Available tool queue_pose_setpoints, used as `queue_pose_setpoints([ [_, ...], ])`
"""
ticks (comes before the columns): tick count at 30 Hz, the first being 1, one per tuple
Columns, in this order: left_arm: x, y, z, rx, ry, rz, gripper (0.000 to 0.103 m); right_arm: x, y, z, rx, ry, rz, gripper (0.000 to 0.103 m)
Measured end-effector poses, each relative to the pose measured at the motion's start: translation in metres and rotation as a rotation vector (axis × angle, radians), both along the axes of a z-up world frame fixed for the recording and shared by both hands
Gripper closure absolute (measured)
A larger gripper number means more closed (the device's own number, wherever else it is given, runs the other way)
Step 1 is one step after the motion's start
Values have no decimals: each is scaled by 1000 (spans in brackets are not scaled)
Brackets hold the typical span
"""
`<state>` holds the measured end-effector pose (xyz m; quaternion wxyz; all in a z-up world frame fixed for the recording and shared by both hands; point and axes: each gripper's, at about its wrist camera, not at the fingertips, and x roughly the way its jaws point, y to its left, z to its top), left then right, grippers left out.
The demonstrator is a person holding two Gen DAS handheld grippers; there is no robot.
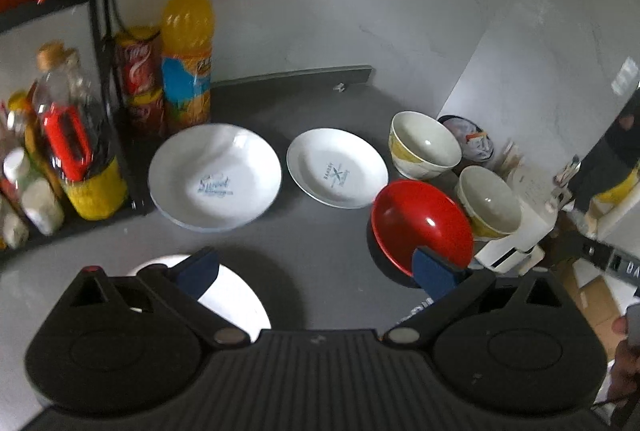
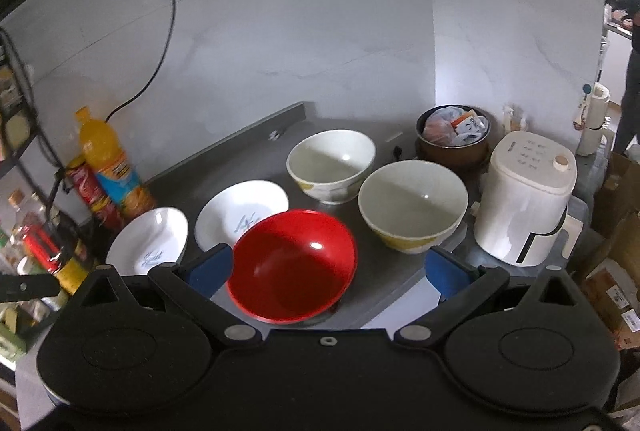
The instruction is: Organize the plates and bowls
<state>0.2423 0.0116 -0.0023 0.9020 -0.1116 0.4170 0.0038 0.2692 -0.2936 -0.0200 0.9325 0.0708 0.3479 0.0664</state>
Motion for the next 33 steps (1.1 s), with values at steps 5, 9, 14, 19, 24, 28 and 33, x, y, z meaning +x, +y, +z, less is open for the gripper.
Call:
queue_pose_setpoints([
  [5,19,-7,-3,1,11,-35,1,13,1,-7,23,51,-27,0],
  [9,28,-18,-4,-2,12,-81,1,16,7,-10,-23,54,-28,0],
  [14,40,-29,-10,6,18,-115,1,24,4,-13,-12,75,-53,0],
  [19,54,-40,-13,-1,29,-131,1,34,-2,-13,-30,79,-72,0],
  [24,71,-54,-15,-8,36,-126,1,48,-13,-15,-31,87,-76,0],
  [28,86,-69,-16,-14,36,-131,1,63,-24,-18,-27,90,-66,0],
  [33,110,-90,-21,-19,50,-138,1,85,-42,-27,-26,116,-66,0],
])
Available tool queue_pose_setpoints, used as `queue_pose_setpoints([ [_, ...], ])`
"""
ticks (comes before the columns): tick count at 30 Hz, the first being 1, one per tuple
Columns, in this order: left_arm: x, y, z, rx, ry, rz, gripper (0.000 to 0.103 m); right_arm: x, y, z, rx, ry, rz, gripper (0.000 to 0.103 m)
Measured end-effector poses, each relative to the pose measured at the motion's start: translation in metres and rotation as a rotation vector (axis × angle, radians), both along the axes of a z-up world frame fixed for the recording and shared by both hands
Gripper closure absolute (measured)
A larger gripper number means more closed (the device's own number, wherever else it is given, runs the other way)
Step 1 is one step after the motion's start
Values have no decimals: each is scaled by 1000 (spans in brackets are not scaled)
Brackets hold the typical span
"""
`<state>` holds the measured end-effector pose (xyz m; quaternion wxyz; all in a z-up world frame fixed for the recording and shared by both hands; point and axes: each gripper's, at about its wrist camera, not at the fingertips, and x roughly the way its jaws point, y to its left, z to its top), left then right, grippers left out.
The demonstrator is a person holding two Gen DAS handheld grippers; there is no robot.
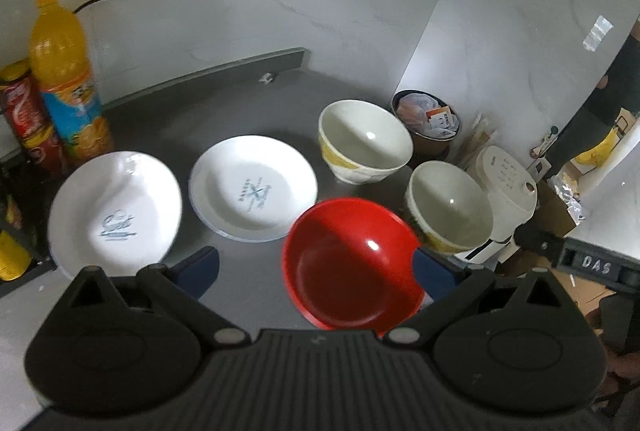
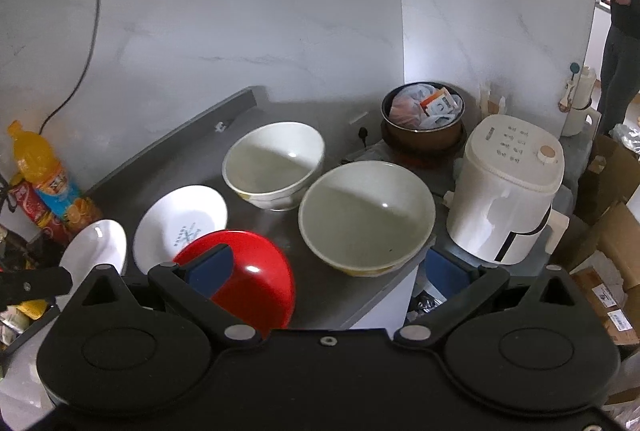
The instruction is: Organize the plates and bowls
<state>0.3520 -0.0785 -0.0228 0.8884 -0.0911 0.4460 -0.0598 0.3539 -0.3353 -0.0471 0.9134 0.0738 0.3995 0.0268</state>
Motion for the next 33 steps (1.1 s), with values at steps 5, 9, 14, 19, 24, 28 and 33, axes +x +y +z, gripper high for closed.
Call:
queue_pose_setpoints([
  [5,27,-21,-10,-47,53,32,3,24,-23,-17,19,45,-9,0],
  [9,45,-45,-16,-32,57,26,5,40,-40,-28,79,63,16,4],
  [14,66,-74,-29,-18,82,-7,20,61,-57,-49,94,108,22,22],
  [19,91,-97,-45,-20,106,-18,35,79,-79,-68,124,161,14,39],
  [24,114,-114,-60,-9,121,-37,44,98,-97,-85,156,208,-5,61],
  [28,133,-122,-77,-28,154,-29,54,112,-102,-98,161,241,-1,64],
  [33,149,-134,-94,-10,157,-59,55,126,-102,-112,161,277,5,65],
])
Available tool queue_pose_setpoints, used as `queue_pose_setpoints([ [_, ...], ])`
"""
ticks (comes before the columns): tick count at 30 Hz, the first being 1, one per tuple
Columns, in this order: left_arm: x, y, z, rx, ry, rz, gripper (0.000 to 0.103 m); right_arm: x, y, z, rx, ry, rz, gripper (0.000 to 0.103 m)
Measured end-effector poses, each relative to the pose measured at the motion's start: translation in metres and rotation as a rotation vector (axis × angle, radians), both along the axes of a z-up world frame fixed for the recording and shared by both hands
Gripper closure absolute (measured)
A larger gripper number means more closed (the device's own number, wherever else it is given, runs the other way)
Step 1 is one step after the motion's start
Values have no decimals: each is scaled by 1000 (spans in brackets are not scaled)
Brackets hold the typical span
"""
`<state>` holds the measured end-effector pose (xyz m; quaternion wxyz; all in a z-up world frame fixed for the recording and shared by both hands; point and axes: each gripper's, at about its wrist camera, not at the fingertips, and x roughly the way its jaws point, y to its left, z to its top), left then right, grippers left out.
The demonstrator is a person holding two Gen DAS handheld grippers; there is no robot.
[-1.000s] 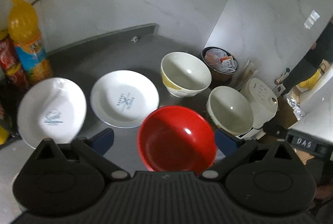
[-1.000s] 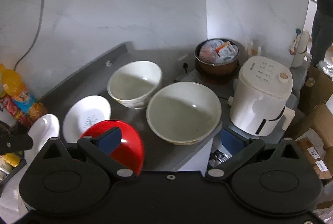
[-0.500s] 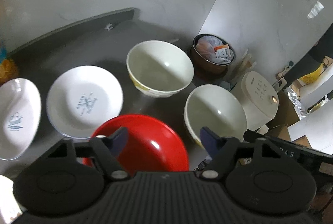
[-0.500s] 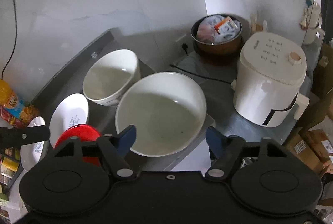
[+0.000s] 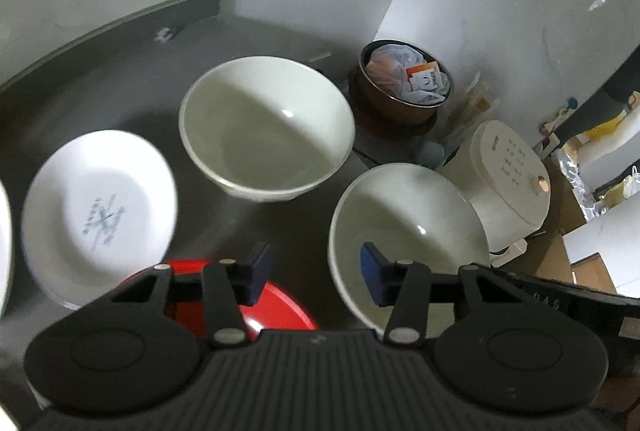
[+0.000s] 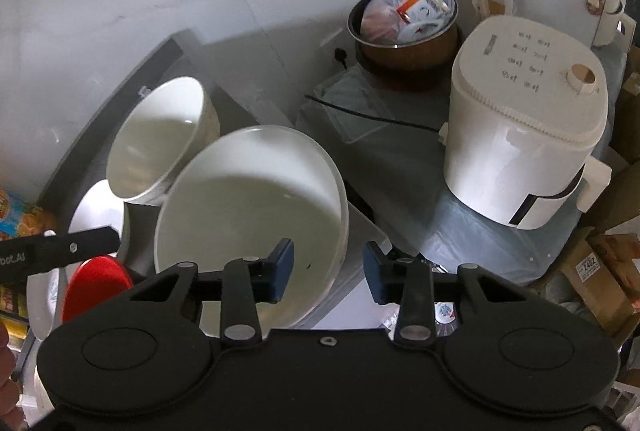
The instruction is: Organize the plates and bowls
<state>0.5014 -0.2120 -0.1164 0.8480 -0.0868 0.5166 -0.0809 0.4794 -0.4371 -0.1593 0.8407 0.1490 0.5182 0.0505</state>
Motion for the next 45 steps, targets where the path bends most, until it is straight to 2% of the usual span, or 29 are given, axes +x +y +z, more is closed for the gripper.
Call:
queue_pose_setpoints([
  [7,24,-13,-27,9,51,-7,60,11,0,-13,3,28,0,66],
  [9,29,-19,-33,11,69,-13,65,13,0,-16,6,37,5,71],
  [13,38,-29,-45,15,104,-17,74,20,-1,-22,-2,47,12,71],
  [15,42,-30,-54,15,158,13,83,22,-2,-25,0,51,14,77],
  [17,44,-32,-62,9,198,19,92,25,-2,-27,13,61,24,92],
  [19,44,-34,-64,15,202,24,96,25,-4,-26,23,69,-7,93],
  [27,31,-22,-35,-15,128,24,97,15,0,1,24,2,-10,93],
  [37,3,5,13,-35,28,67,97,-3,22,39,29,-78,47,91],
  [45,-21,34,32,-44,-6,111,96,-18,52,59,27,-123,97,91],
])
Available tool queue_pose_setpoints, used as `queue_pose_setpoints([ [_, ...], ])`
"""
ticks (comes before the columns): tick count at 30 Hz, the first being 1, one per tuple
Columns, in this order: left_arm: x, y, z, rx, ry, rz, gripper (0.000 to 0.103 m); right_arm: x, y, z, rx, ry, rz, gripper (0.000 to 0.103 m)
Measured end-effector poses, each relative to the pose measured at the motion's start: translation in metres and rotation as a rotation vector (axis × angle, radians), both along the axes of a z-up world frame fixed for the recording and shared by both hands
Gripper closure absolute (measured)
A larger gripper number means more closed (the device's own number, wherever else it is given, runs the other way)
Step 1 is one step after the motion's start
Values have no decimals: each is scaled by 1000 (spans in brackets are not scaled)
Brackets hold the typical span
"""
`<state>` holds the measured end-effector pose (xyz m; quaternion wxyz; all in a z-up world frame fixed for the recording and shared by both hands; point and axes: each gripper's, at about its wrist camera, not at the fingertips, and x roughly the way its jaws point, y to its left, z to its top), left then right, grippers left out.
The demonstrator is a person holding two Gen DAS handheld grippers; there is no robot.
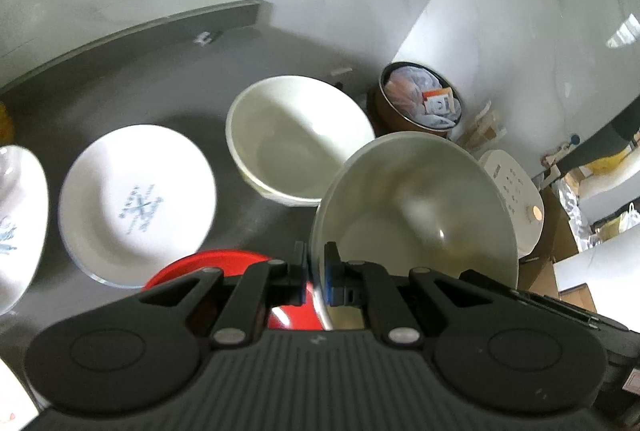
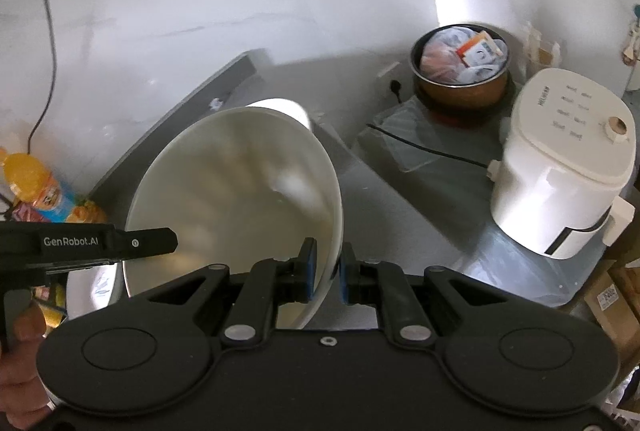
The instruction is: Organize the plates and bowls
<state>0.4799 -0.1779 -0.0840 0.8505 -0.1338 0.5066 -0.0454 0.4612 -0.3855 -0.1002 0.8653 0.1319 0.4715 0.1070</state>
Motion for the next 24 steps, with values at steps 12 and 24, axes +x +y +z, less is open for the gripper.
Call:
queue_pose_setpoints([
  [12,-36,46,9,22,5,76,96,-24,55,3,-8,0,101,90],
  [24,-58,76,-4,26,48,98,96,-44,92,-3,-33,35,150,89],
])
